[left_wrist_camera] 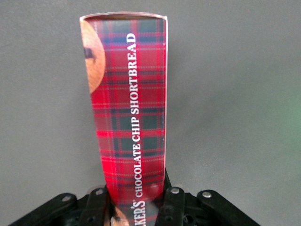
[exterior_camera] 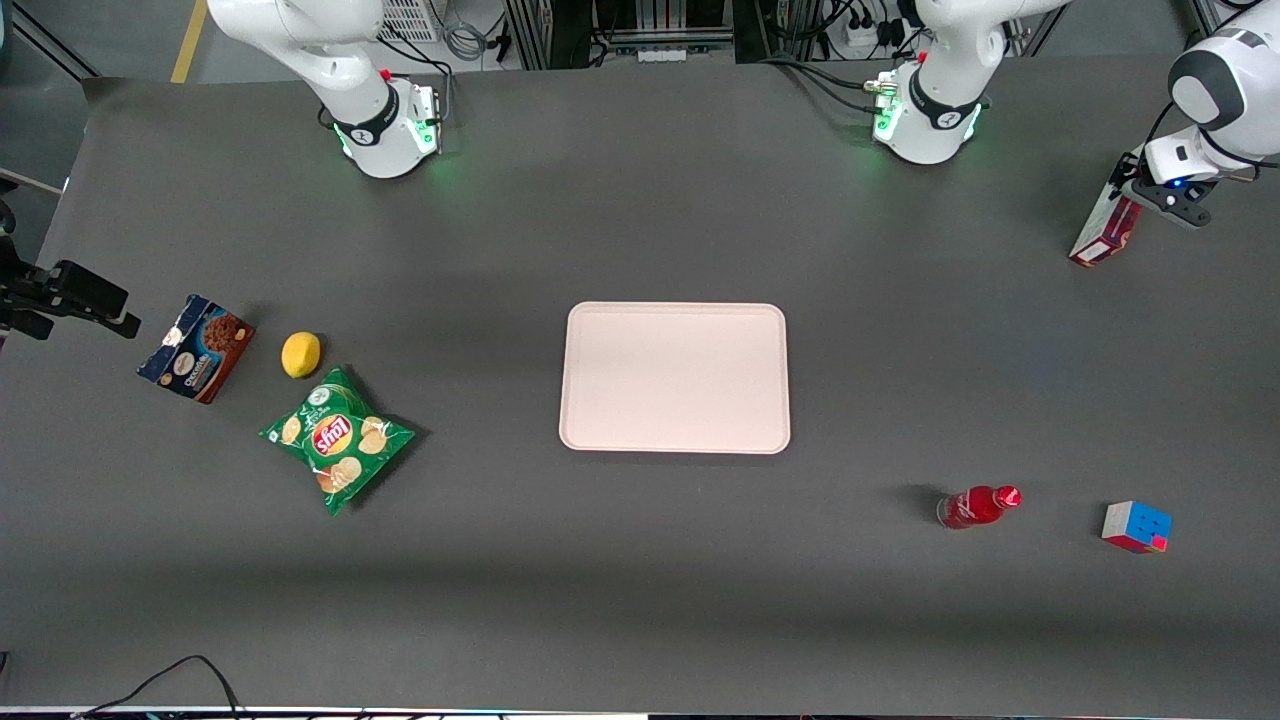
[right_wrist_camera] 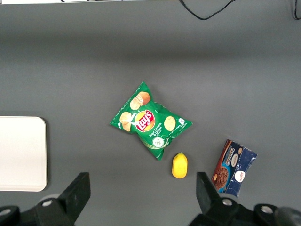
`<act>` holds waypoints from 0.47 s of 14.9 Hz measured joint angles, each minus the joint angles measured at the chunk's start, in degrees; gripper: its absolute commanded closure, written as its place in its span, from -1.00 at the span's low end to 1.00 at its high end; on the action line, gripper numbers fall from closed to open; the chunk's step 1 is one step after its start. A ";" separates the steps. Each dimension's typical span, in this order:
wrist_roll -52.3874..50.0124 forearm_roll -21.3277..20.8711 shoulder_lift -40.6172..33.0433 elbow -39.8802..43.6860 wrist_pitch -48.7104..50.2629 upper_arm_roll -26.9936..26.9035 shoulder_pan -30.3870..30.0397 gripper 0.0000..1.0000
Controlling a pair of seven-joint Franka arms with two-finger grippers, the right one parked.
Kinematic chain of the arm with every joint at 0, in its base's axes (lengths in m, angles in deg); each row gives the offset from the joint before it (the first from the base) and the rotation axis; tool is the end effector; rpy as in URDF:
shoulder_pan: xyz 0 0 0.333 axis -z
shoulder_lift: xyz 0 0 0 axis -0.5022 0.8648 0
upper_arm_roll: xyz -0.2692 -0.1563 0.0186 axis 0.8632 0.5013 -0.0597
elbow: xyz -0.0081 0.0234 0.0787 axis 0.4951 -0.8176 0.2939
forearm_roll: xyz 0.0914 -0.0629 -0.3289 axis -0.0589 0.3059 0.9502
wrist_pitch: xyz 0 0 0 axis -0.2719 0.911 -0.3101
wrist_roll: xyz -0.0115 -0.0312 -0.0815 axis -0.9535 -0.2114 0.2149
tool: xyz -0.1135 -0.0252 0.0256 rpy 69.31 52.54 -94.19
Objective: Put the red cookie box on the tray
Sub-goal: 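Hold the box upright and move the left gripper toward the tray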
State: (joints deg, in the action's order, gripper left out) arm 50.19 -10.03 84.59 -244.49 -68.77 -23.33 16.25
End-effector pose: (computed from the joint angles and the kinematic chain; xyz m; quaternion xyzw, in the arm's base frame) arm 0.2139 0.2874 0.2433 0.9499 -0.2925 -0.1095 0.0157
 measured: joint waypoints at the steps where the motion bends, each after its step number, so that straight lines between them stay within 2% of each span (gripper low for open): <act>1: -0.01 0.00 0.00 0.08 -0.32 0.05 0.00 0.63; 4: -0.21 0.06 -0.29 1.44 -0.51 1.60 0.12 0.63; 7: -5.41 1.13 -1.24 6.57 5.51 9.31 0.45 0.63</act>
State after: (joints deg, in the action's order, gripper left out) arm 44.79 -8.90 83.34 -237.92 -63.26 -14.02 16.70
